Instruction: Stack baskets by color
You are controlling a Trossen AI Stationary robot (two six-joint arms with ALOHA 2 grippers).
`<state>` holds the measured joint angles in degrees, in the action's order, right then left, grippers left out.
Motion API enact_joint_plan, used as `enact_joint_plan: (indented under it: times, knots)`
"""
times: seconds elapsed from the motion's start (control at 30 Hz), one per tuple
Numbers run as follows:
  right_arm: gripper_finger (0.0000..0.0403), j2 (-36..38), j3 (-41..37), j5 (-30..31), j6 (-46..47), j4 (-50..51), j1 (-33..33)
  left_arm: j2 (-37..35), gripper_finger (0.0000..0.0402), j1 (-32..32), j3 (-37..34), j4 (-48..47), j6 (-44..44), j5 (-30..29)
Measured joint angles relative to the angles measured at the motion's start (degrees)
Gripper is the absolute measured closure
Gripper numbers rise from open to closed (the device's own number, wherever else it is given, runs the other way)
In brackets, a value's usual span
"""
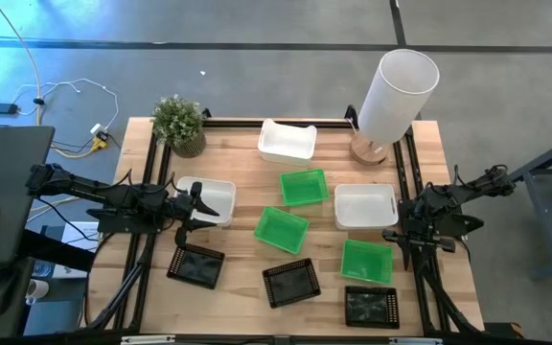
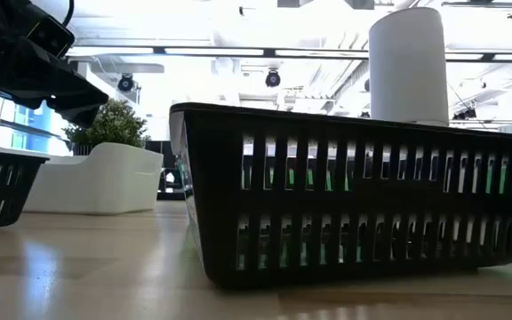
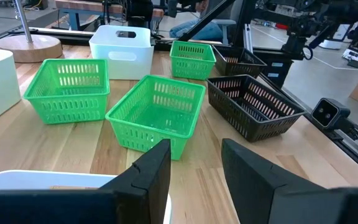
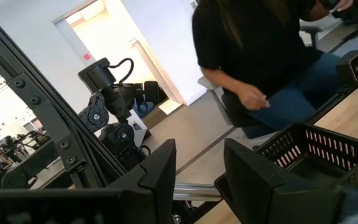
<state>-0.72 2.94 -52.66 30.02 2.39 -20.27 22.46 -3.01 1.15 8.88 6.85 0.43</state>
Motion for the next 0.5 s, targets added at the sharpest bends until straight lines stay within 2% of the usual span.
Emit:
enact_joint_plan:
  times: [0.27,0.5]
  knots:
    - [0.0279,-0.01,0.00,0.01,0.00,0.00,-0.02,-0.01,0.0271,0.00,0.02,0.10,-0.01,-3.19]
    - [0.0279,-0.01,-0.01,0.00,0.00,0.00,-0.02,0.00,0.0271,0.00,0.01,2.59,1.49,-3.34]
